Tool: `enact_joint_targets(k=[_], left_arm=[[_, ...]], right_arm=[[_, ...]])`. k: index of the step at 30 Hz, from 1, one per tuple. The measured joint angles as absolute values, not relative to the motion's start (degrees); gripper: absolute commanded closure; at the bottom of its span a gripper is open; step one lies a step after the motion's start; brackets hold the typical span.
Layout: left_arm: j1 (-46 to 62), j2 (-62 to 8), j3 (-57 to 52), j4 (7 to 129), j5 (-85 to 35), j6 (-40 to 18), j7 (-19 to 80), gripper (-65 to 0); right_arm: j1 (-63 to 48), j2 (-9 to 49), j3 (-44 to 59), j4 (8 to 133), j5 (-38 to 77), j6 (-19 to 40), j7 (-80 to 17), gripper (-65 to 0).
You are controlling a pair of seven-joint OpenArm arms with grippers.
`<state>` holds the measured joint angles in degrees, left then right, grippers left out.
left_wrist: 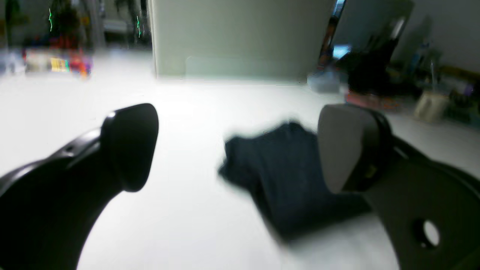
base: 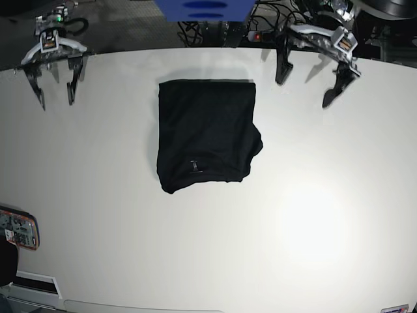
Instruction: Fold the T-shirt properly
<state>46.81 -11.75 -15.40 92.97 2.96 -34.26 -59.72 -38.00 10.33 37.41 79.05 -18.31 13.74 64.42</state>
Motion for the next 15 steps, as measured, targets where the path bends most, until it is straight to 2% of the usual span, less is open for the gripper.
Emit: enact_joint_targets(k=[9, 12, 15], left_arm=[[54.3, -12.12, -15.44, 89.58, 10.79, -34.3, -59.96, -65.0], [56.12, -14.02, -15.38, 87.02, 14.92, -34.76, -59.09, -65.0], [57.23, -16.23, -15.44, 85.8, 14.15, -34.0, -59.86, -65.0]], right_arm=[[-47.37, 11.62, 37.5, 76.88, -18.55, 13.67, 64.45, -34.6], [-51.64, 12.08, 37.76, 76.49, -18.24, 13.52, 64.38, -34.6], [-54.43, 12.12, 37.6, 77.06, -18.24, 13.54, 64.42, -34.6]])
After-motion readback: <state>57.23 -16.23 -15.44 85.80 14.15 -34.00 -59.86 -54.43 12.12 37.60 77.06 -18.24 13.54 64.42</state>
